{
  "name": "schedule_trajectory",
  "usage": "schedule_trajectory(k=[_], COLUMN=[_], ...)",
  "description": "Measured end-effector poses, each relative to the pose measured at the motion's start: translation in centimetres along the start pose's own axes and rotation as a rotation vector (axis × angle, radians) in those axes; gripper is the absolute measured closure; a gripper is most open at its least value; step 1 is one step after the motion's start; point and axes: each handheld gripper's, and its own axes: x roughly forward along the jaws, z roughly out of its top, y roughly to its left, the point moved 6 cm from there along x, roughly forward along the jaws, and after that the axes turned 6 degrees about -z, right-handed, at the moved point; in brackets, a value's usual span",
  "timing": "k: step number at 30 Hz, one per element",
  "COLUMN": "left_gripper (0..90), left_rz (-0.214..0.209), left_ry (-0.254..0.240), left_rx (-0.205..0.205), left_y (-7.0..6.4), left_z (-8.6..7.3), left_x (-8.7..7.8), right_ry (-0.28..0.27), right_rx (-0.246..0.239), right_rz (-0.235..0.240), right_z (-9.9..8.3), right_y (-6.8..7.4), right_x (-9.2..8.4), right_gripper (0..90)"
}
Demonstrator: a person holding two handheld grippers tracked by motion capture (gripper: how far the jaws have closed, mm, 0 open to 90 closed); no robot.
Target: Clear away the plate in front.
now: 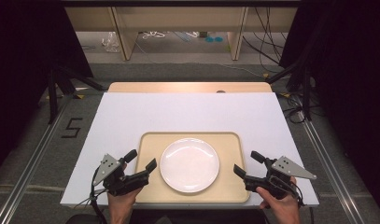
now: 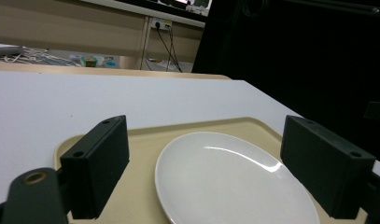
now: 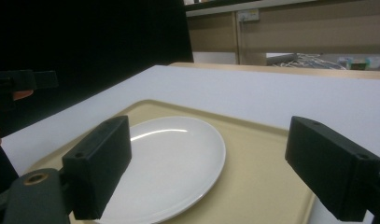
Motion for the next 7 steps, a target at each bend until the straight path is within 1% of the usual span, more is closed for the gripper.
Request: schedule_trajectory(k=[2, 4, 5, 6, 7], left_gripper=[15.0, 15.0, 15.0, 15.0, 15.0], left_rz=[0.005, 0.003, 0.003, 0.003, 0.006], left_ry=[0.002, -0.007, -0.005, -0.001, -0.003], left_rx=[0.004, -0.007, -0.006, -0.001, -0.002], left_y=[0.03, 0.01, 0.01, 0.01, -0.01], left_z=[0.01, 0.06, 0.05, 0.02, 0.01], left_x=[-0.07, -0.04, -0.04, -0.06, 0.02], right_ry=[0.0, 0.009, 0.015, 0.006, 0.008], right_rx=[-0.001, 0.002, 0.008, -0.003, -0.003], right_rz=[-0.001, 0.0, 0.001, -0.002, -0.001], right_z=[0.0, -0.03, -0.05, -0.02, -0.02], right_y=[-0.02, -0.02, 0.02, -0.07, -0.06], right_x=[-0.01, -0.05, -0.08, -0.03, -0.03], right_gripper=[15.4, 15.4, 15.4, 15.4, 15.4])
